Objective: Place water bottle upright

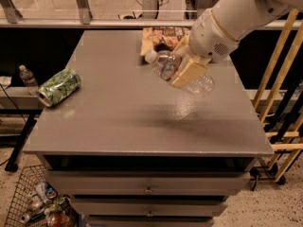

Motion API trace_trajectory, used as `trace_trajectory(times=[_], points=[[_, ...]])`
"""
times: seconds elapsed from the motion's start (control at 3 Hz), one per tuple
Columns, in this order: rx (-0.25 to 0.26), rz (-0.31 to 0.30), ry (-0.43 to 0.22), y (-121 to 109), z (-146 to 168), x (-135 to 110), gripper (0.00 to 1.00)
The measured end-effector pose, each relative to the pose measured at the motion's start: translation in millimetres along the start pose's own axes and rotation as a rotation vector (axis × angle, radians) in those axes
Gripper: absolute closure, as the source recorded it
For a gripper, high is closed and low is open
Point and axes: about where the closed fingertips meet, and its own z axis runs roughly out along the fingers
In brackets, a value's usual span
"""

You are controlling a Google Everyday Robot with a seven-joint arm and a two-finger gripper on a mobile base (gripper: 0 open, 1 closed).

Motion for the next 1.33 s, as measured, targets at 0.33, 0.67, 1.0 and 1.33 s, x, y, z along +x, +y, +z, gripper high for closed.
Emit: trace_trajectory(times=[0.33, 0.67, 1.0, 1.33], points=[[0.138, 0.101, -0.119, -9, -16, 0, 1.00], [0.271, 0.200, -0.275, -20, -33, 9, 1.00], [0.357, 0.268, -0.409, -29, -42, 22, 1.00], [0.426, 0.348, -0.545, -37, -48, 39, 1.00]])
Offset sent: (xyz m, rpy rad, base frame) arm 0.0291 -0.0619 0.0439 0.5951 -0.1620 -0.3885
